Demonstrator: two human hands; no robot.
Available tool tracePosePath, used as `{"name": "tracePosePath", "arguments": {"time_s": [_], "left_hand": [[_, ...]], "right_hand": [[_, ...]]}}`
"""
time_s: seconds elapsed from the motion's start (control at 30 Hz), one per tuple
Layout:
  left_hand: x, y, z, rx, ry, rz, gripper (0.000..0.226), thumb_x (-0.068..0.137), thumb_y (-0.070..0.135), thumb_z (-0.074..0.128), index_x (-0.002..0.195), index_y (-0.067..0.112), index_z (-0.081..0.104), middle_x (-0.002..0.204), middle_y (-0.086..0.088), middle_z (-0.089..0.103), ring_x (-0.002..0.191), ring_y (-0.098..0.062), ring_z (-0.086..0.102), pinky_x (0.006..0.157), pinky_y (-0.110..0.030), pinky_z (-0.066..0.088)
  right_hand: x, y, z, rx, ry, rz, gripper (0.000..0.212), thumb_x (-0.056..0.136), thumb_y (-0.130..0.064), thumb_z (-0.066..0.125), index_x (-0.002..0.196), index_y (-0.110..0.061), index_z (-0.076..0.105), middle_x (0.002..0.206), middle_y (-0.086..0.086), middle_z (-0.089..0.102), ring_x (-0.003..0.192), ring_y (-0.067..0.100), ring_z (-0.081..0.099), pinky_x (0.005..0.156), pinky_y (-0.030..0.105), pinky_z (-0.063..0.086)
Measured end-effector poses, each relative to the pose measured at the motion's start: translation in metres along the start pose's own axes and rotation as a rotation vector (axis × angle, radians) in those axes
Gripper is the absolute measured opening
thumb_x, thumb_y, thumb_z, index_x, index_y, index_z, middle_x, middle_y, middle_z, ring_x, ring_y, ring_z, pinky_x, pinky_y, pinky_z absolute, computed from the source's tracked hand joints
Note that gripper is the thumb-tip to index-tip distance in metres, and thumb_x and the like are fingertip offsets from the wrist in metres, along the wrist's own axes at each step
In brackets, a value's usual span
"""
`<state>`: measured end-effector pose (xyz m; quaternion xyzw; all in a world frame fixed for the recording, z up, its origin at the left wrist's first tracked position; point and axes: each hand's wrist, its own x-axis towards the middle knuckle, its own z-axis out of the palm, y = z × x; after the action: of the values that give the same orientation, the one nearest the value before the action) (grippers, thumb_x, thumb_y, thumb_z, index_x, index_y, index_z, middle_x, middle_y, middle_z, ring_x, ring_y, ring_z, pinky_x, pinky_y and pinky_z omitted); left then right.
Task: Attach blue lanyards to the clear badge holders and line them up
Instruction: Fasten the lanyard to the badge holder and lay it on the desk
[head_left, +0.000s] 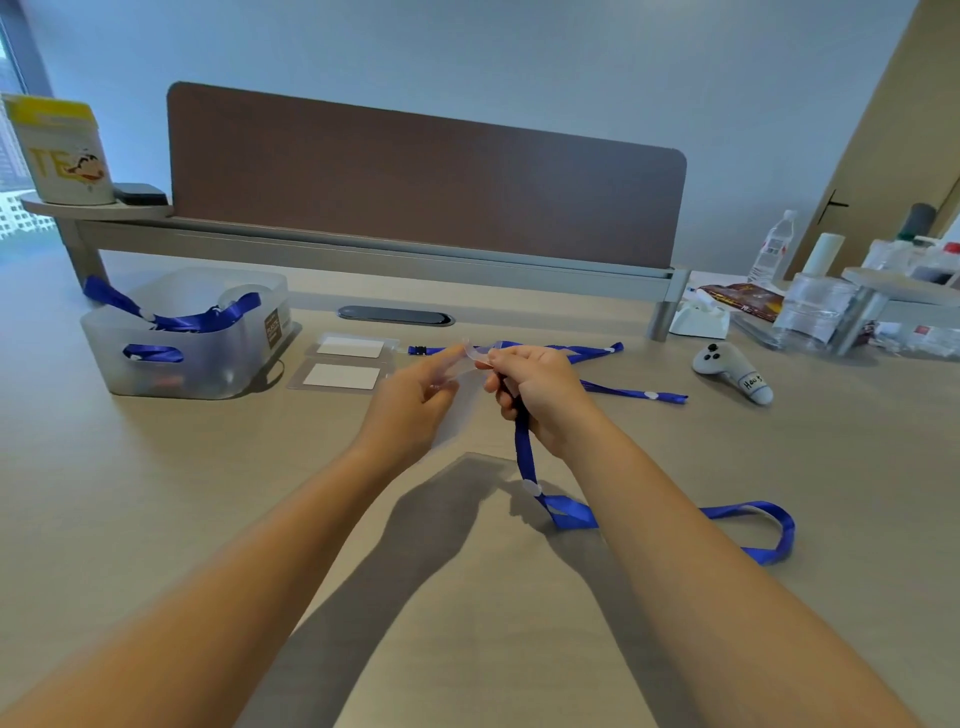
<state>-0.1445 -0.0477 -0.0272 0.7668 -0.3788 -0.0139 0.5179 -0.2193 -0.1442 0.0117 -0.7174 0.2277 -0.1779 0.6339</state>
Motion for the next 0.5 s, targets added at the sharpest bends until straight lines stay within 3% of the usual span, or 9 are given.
{"name": "tracePosePath", "arguments": {"time_s": [0.1,0.2,0.3,0.5], "left_hand": [[-0.003,-0.005,-0.007,0.341,0.070,0.208,0.045,0.093,0.003,0.041,0.136,0.017,0.039,0.119,-0.016,0.062,0.101,-0.029,0.059,0.080,-0.029,0.046],[-0.002,-0.010,-0.016,0.680,0.094,0.475,0.047,0.078,-0.007,0.063,0.121,0.010,0.057,0.102,-0.020,0.070,0.084,-0.038,0.068,0.066,-0.038,0.057],[-0.001,-0.012,-0.021,0.898,0.103,0.542,0.054,0.053,-0.002,0.083,0.104,0.009,0.068,0.089,-0.019,0.074,0.076,-0.037,0.070,0.062,-0.045,0.058],[-0.002,-0.016,-0.023,0.973,0.049,0.548,0.058,0.050,0.003,0.086,0.105,0.013,0.068,0.092,-0.014,0.075,0.080,-0.033,0.070,0.069,-0.042,0.057]], "right_hand": [[0.000,-0.001,0.003,0.013,-0.008,0.026,0.024,0.095,-0.016,0.045,0.074,-0.012,0.056,0.064,0.003,0.057,0.052,0.011,0.044,0.051,0.020,0.039],[0.001,-0.001,0.003,0.009,-0.003,0.067,0.025,0.094,-0.025,0.046,0.074,-0.013,0.055,0.065,0.002,0.060,0.053,0.011,0.048,0.053,0.021,0.041],[0.001,0.001,0.003,-0.033,-0.025,0.081,0.027,0.092,-0.032,0.048,0.074,-0.014,0.056,0.065,0.002,0.061,0.055,0.010,0.050,0.055,0.021,0.042],[0.000,0.003,0.005,-0.084,-0.048,0.073,0.021,0.091,-0.019,0.051,0.073,-0.011,0.058,0.066,0.003,0.060,0.055,0.010,0.051,0.054,0.020,0.043]]}}
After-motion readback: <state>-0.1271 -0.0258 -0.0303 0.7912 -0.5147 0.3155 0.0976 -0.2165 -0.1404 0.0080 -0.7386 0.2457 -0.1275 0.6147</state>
